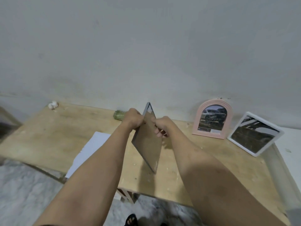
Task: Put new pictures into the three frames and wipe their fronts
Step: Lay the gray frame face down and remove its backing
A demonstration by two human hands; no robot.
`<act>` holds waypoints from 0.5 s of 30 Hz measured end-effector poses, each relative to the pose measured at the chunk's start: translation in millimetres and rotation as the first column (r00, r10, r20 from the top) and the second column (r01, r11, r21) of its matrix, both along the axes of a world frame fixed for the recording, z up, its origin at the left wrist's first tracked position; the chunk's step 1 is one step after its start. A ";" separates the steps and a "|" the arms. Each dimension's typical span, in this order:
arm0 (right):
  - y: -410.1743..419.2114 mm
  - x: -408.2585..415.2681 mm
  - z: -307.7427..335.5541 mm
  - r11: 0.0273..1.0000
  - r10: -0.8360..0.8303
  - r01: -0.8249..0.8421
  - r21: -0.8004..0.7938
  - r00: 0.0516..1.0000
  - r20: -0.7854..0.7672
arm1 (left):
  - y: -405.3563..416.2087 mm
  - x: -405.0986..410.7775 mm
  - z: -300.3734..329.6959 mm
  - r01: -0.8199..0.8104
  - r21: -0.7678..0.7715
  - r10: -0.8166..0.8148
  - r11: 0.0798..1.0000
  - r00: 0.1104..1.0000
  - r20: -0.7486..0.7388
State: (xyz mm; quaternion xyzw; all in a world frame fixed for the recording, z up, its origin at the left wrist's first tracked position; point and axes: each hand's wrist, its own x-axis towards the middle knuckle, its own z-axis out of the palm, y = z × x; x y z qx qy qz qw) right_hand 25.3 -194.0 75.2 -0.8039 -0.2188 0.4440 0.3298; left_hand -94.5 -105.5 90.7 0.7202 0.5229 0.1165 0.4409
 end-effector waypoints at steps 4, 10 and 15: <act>1.5 9.9 -68.1 0.996 -0.073 0.073 -0.042 0.997 -0.019 | 23.1 -38.4 -8.4 -0.045 -0.151 0.060 0.988 0.993 0.098; -18.8 28.9 -117.3 0.899 -0.390 0.410 -0.153 0.909 0.144 | 49.1 -83.6 -21.8 0.037 -0.378 0.069 0.925 0.962 0.263; -58.0 47.1 -116.3 0.834 -0.516 0.532 -0.143 0.845 0.138 | 57.8 -84.8 -60.7 0.102 -0.500 0.054 0.860 0.956 0.288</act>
